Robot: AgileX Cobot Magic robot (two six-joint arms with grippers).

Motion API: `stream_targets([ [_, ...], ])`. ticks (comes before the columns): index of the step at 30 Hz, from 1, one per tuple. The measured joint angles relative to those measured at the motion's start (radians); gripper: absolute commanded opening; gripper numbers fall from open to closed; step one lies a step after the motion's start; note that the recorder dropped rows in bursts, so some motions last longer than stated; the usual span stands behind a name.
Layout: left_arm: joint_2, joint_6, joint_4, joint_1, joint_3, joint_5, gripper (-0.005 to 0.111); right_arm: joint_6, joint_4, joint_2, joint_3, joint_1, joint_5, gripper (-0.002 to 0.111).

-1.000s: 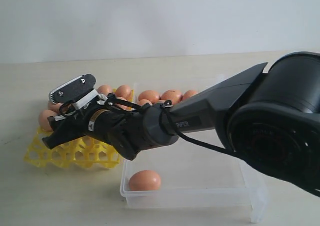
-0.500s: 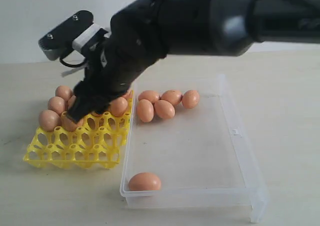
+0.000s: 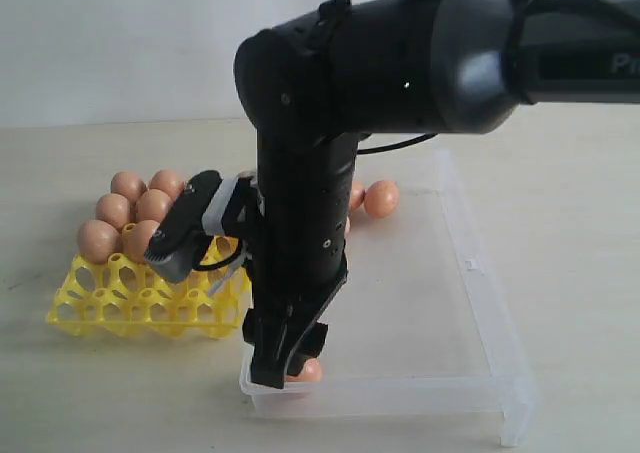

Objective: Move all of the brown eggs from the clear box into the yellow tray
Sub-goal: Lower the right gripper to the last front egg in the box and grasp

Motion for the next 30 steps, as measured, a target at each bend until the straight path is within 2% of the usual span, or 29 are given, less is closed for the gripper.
stream_targets([
  [7, 0.000, 0.000, 0.000, 0.000, 0.000, 0.000, 0.000, -0.013, -0.037, 0.084, 0.002, -0.002, -0.125, 0.062],
  [22, 0.000, 0.000, 0.000, 0.000, 0.000, 0.000, 0.000, -0.029, -0.047, 0.177, 0.002, -0.002, -0.167, 0.059],
  [25, 0.000, 0.000, 0.000, 0.000, 0.000, 0.000, 0.000, -0.037, -0.047, 0.191, 0.002, -0.002, -0.177, 0.040],
  [28, 0.000, 0.000, 0.000, 0.000, 0.000, 0.000, 0.000, -0.038, -0.047, 0.198, 0.002, -0.002, -0.175, 0.005],
  [29, 0.000, 0.000, 0.000, 0.000, 0.000, 0.000, 0.000, -0.038, -0.047, 0.198, 0.002, -0.002, -0.175, 0.000],
  [30, 0.000, 0.000, 0.000, 0.000, 0.000, 0.000, 0.000, -0.041, -0.047, 0.198, 0.002, -0.002, -0.175, 0.000],
])
